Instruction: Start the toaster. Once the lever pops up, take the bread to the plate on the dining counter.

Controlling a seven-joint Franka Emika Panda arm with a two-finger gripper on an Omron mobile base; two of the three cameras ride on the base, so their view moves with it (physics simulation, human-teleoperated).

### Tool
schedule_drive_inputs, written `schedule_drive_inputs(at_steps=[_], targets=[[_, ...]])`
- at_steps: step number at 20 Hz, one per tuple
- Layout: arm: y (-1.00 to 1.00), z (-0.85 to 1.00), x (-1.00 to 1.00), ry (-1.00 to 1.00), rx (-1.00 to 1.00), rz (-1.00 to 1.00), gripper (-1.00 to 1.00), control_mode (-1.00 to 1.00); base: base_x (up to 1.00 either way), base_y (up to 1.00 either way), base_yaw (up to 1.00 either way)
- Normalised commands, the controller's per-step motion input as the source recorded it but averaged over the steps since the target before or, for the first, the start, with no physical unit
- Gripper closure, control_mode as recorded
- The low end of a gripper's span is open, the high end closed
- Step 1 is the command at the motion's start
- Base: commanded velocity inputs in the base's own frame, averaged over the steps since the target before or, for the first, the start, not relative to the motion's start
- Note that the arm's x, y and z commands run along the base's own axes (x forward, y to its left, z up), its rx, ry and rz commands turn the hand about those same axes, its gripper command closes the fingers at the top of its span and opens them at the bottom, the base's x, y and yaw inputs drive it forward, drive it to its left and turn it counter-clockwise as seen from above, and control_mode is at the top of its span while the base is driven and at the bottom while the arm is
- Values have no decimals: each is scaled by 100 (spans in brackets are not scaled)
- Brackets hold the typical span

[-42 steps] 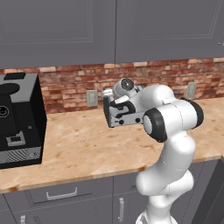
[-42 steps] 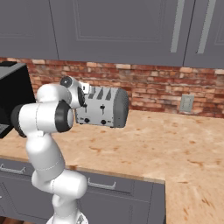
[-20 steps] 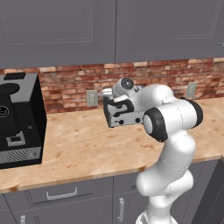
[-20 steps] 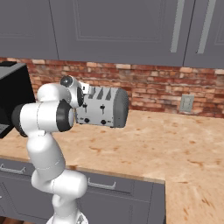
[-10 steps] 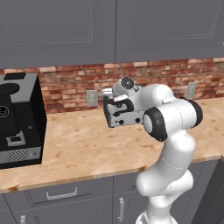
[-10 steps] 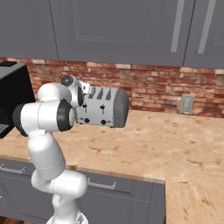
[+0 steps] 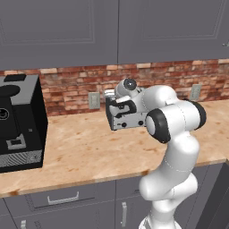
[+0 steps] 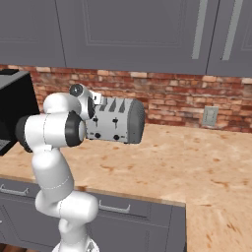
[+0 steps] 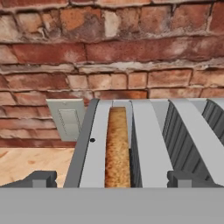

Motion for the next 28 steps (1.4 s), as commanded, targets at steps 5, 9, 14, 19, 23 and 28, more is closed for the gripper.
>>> schedule_drive_inputs(at_steps=[5,9,14,19,23,28], targets=[[0,0,0,0,0,0,-100,-100,0,0,0],[0,0,0,0,0,0,-100,-100,0,0,0],[0,0,0,0,0,0,100,-100,0,0,0],[0,0,0,0,0,0,100,-100,0,0,0],[0,0,0,0,0,0,100,-100,0,0,0],[0,0,0,0,0,0,100,-100,0,0,0]])
